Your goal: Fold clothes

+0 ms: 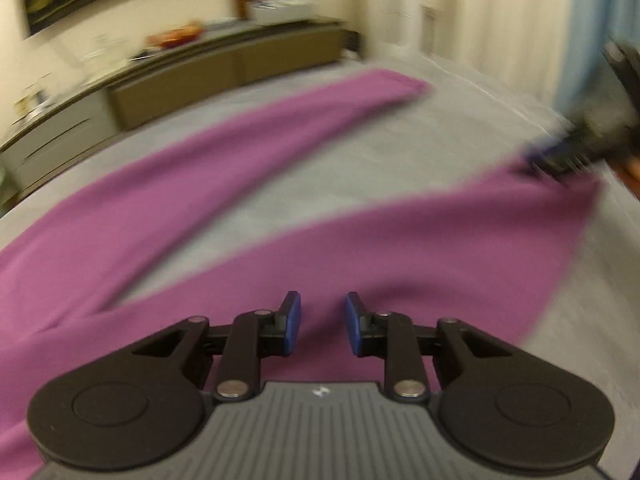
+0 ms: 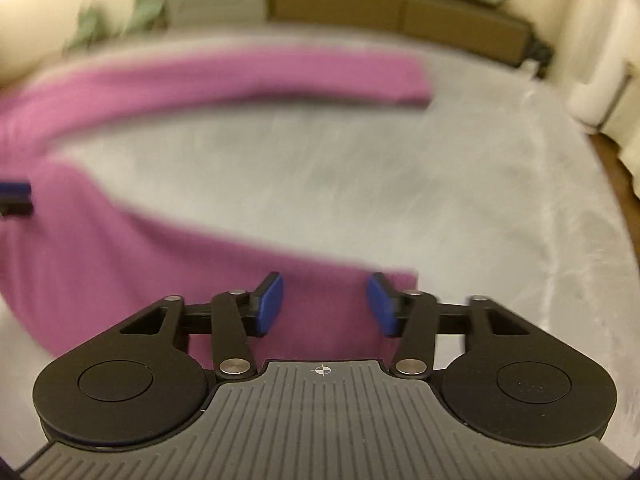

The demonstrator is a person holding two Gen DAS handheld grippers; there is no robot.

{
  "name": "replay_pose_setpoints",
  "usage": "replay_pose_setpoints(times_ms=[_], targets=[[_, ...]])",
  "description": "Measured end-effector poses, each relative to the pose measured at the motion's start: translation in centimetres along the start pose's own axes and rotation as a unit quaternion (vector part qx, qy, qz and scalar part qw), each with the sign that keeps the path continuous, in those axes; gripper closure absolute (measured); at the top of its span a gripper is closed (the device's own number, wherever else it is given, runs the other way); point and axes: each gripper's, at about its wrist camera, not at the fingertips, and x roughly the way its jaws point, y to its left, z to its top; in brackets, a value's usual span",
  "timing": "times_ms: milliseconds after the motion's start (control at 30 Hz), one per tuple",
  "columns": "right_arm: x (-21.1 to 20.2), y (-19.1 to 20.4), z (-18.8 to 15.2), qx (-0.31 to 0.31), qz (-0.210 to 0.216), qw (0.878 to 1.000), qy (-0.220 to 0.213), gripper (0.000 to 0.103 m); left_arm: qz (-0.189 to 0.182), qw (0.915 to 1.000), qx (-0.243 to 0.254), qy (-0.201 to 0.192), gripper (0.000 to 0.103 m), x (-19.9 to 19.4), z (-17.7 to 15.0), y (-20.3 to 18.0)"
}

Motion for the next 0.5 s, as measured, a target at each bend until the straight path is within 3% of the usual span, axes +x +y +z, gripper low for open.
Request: replay_pose_setpoints(times_ms=[67,167,267,333,400,467,500], targets=[[0.5,-0.9,0.4,0.014,-0.03,0.999,-0.002,0.055,0.0,0.9999,0.011,-0.007,0.084,0.5,-0.7,-2.0],[0.6,-1.9,0.4,0.022,-0.108,0.994,-0.01,0.054,-0.023,0.9994,0.025,0.005,0.089,0.2,-1.1,-3.7],[-0.7,-2.2,0.5,0.034,-0.119,0.992,-0.018,0.055,-0.034,0.9988,0.031,0.014,0.089,-0.3,-0.1,-4.6],[-2.6,-0.9,0.8,0.027,-0.109,0.992,-0.054,0.056,-0.036,0.999,0.024,-0.004,0.085,-1.0,1.0,-5.0],[-3.3,0.2,1.1,0.033,-0.058,0.995,-0.07,0.056,-0.037,0.999,0.02,-0.016,0.084,0.0,2.4,-6.0],[-2.3,1.3,1.3,0.026,0.01,0.999,-0.045,0.06,-0.04,0.9988,0.025,-0.012,0.084,1.5,3.2,-7.3],[-1.2,1.9,1.1,0.011,0.015,1.0,-0.021,0.061,-0.04,0.9988,0.028,-0.008,0.084,2.2,3.3,-8.1]])
